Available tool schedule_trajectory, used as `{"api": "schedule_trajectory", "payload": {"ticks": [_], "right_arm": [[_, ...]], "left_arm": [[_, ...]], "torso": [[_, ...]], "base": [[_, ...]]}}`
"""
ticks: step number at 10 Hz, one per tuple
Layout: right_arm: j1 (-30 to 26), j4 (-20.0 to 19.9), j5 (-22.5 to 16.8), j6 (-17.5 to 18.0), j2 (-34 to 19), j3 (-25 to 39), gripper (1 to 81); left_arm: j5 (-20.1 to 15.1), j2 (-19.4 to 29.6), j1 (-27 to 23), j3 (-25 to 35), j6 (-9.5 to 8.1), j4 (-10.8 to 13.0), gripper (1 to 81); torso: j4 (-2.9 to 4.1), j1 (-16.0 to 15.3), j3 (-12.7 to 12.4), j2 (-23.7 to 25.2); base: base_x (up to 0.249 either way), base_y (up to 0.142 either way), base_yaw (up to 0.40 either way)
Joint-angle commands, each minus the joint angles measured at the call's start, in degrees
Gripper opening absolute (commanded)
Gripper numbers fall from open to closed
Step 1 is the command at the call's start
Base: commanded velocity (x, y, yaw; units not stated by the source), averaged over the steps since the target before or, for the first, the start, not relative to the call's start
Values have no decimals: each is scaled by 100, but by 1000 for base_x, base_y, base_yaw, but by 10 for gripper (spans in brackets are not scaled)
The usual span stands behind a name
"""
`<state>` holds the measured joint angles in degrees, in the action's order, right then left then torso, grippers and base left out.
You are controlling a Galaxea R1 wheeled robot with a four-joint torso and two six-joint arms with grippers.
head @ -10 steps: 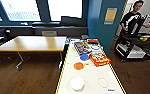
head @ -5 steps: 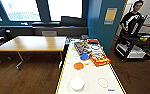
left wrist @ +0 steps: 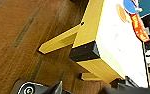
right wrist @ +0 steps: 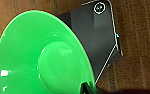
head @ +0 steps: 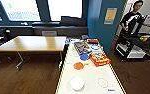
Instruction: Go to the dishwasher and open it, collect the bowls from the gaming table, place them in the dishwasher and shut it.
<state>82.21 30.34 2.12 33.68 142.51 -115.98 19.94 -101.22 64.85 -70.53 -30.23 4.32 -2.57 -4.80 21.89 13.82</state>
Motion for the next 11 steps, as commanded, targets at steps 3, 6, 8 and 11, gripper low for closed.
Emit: {"api": "schedule_trajectory", "payload": {"ticks": [3, 6, 8, 11], "right_arm": [[-236, 95, -212, -11, -203, 77, 10], [-253, 95, -212, -20, -203, 94, 10], [-288, 103, -212, -20, -194, 103, 10], [-341, 103, -221, -20, -167, 77, 10]], "left_arm": [[-2416, 251, -1988, 365, -70, 87, 811], [-3144, 75, -2885, 365, -79, 8, 811], [-3355, 14, -3447, 305, -227, -114, 811], [-3726, -22, -4072, -163, -1819, -150, 811]], "torso": [[0, -2, 0, 0], [0, -2, 0, 0], [0, -2, 0, 0], [0, -2, 0, 0]], "base": [[0, 0, 0], [0, 0, 0], [0, 0, 0], [0, 0, 0]]}}
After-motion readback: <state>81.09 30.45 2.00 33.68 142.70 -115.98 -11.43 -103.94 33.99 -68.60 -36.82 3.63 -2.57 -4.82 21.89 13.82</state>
